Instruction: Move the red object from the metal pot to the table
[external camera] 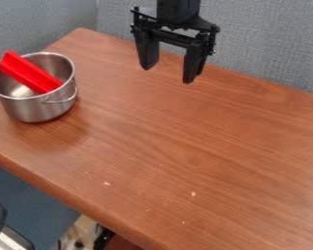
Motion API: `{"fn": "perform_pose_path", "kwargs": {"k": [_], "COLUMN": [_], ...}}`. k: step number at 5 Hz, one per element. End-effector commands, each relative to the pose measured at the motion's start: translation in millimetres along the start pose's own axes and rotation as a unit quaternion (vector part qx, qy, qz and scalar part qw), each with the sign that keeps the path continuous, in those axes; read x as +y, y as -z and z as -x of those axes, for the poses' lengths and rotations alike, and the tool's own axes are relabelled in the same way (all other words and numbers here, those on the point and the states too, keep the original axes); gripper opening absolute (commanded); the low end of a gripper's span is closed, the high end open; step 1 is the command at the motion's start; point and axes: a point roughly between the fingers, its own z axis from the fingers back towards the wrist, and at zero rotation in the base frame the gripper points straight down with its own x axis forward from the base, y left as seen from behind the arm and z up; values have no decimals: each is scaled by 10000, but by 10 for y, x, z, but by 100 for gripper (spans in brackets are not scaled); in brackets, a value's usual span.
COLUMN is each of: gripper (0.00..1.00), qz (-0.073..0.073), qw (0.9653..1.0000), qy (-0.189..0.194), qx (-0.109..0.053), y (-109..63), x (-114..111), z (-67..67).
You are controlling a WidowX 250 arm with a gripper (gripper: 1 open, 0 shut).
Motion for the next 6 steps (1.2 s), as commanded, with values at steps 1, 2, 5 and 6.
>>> {"fn": "perform_pose_path", "kwargs": {"k": [1, 2, 5, 6], "gripper": [100, 100, 100, 100], "qz": [-11, -17, 104, 170], "qw": [10000, 9991, 9466, 9156], "qy": [-8, -398, -3193, -3973], "qx": [87, 158, -432, -598], "y": [51, 97, -106, -128], "x": [13, 234, 1390, 1698], "z": [13, 34, 377, 483]}}
